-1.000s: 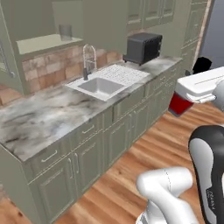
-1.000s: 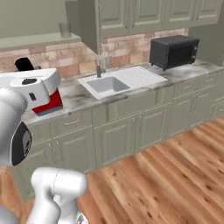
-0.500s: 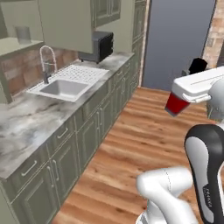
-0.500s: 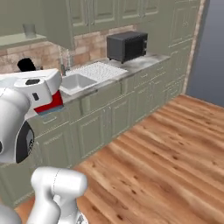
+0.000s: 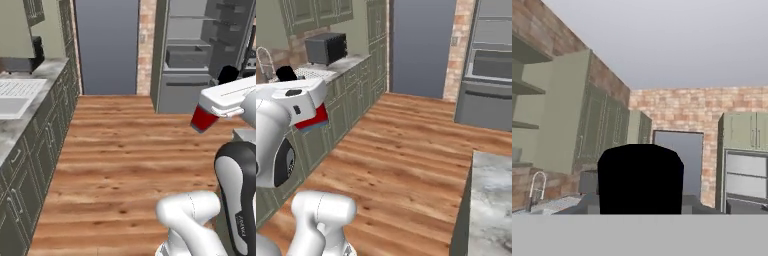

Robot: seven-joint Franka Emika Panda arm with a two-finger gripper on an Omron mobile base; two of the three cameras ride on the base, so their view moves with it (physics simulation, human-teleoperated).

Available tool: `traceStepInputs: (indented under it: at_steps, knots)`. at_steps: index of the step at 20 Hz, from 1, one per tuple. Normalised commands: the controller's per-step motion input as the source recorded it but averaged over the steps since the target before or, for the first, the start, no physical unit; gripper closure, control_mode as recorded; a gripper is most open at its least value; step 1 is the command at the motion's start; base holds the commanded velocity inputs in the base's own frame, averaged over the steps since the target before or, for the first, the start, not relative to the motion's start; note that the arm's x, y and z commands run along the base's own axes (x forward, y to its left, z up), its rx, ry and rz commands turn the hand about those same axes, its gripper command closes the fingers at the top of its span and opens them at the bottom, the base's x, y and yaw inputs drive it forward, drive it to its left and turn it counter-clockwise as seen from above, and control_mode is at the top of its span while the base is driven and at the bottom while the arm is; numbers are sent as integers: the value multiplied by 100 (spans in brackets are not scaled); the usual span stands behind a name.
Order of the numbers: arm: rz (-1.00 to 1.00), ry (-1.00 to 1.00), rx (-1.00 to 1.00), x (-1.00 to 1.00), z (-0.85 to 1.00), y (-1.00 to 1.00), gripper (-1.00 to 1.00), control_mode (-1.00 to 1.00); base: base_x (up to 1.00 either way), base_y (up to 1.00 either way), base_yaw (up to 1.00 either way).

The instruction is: There is a bowl on the dining counter. Grab a lemon wedge from the fridge and place it in the bowl. Then get the liquor bottle and glass cup from the cabinet and place them next to the bowl.

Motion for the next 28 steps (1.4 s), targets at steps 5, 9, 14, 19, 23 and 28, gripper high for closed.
traceStepInputs:
  at_steps: [5, 9, 14, 19, 23, 28]
  knots:
    - [0, 0, 0, 0, 0, 0, 100, 100, -85, -23, -55]
    - [0, 0, 0, 0, 0, 0, 100, 100, -83, -60, -46]
    - [0, 0, 0, 0, 0, 0, 100, 100, -46, -85, -36]
    - [0, 0, 0, 0, 0, 0, 100, 100, -21, -100, -26]
    - [0, 0, 0, 0, 0, 0, 100, 100, -2, -100, -16]
    - [0, 0, 0, 0, 0, 0, 100, 100, 2, -100, -9]
